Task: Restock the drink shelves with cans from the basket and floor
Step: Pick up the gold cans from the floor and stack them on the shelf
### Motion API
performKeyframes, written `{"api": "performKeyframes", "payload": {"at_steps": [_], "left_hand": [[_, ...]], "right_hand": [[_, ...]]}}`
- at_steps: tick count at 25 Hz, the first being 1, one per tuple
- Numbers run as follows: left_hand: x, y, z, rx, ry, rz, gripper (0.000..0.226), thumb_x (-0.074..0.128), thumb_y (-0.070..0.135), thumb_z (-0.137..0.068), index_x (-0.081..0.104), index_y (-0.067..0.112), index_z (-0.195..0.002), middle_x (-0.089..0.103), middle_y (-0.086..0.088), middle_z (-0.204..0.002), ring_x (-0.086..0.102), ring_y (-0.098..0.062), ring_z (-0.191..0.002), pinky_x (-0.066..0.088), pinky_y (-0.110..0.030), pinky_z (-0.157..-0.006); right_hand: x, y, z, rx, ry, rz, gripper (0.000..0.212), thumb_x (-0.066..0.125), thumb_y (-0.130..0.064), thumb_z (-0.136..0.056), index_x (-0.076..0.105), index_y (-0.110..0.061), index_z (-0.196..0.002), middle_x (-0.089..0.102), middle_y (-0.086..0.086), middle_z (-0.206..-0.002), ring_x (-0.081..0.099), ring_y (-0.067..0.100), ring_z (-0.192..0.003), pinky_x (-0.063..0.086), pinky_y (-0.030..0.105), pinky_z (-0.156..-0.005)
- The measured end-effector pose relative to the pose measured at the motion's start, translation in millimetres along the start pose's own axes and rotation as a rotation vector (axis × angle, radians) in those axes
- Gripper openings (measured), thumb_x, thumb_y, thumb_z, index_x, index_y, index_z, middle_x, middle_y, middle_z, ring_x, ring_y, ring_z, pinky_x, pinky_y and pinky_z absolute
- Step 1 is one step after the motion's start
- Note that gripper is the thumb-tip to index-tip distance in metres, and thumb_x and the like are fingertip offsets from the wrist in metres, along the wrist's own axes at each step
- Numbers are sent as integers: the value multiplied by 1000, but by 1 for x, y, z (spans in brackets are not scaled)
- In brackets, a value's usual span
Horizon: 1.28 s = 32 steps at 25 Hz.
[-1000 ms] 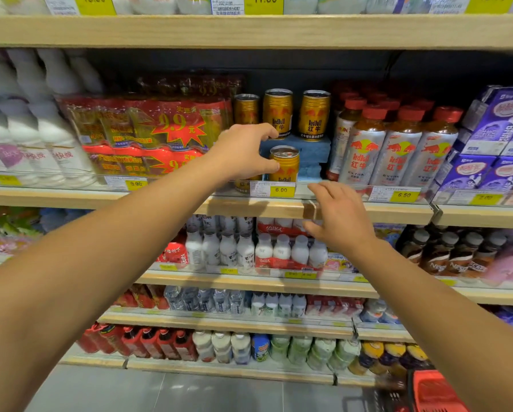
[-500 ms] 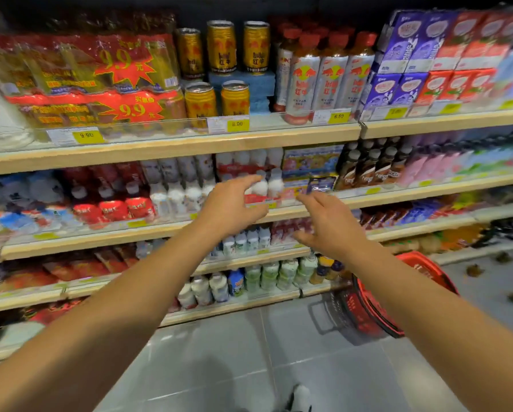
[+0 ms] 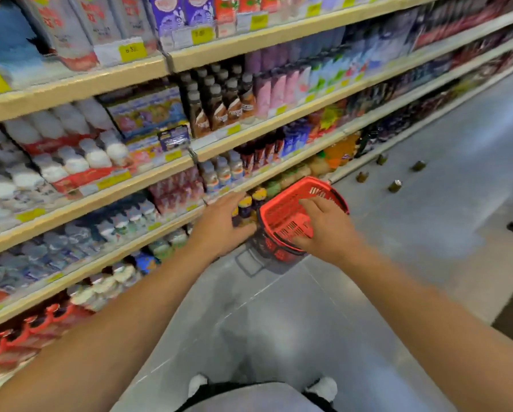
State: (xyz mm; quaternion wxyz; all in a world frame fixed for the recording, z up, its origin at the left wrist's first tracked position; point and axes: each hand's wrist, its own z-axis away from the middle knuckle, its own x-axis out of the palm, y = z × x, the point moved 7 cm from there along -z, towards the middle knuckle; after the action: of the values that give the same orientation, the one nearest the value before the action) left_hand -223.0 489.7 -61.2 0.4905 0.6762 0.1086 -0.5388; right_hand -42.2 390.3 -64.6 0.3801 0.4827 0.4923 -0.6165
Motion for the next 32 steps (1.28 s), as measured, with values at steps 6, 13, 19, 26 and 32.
{"api": "performKeyframes", "payload": {"at_steps": [6,13,19,26,32], "left_hand": [[118,136,-61,73,-66,17,80,68,49,-82,38,20,-149,41,-3,-152,40,-23,-138,34,-37,-110],[207,249,-167,149,-102,3,80,71,43,-82,37,18,-150,39,-5,-154,35,-23,-142,29,-40,-116],[275,317,-325,221,-144,26,80,74,40,-79,41,15,-148,42,-6,-152,37,-23,-140,28,-34,-114],[323,395,-495,241,-252,28,79,72,37,-83,37,17,-150,35,-4,-156,31,-21,-143,21,-31,-115],[367,448,-617,254,-281,6,78,70,41,-84,35,19,-150,38,-3,-154,35,-21,-140,29,-32,-110]], "right_hand": [[-26,188,56,178,35,-43,86,70,-46,-79,32,-15,-149,37,7,-150,33,26,-138,27,37,-114],[-44,364,54,346,12,-94,81,68,-46,-81,32,-17,-148,37,6,-149,31,26,-138,27,37,-113],[-64,511,-27,467,10,-90,83,72,-45,-77,36,-13,-145,40,10,-145,36,30,-135,31,40,-113],[-100,644,-124,588,5,-147,81,70,-44,-78,36,-14,-145,40,8,-146,37,31,-134,34,40,-111],[-106,763,-203,629,12,-222,81,71,-42,-79,36,-13,-146,40,6,-146,37,29,-134,36,38,-109]]}}
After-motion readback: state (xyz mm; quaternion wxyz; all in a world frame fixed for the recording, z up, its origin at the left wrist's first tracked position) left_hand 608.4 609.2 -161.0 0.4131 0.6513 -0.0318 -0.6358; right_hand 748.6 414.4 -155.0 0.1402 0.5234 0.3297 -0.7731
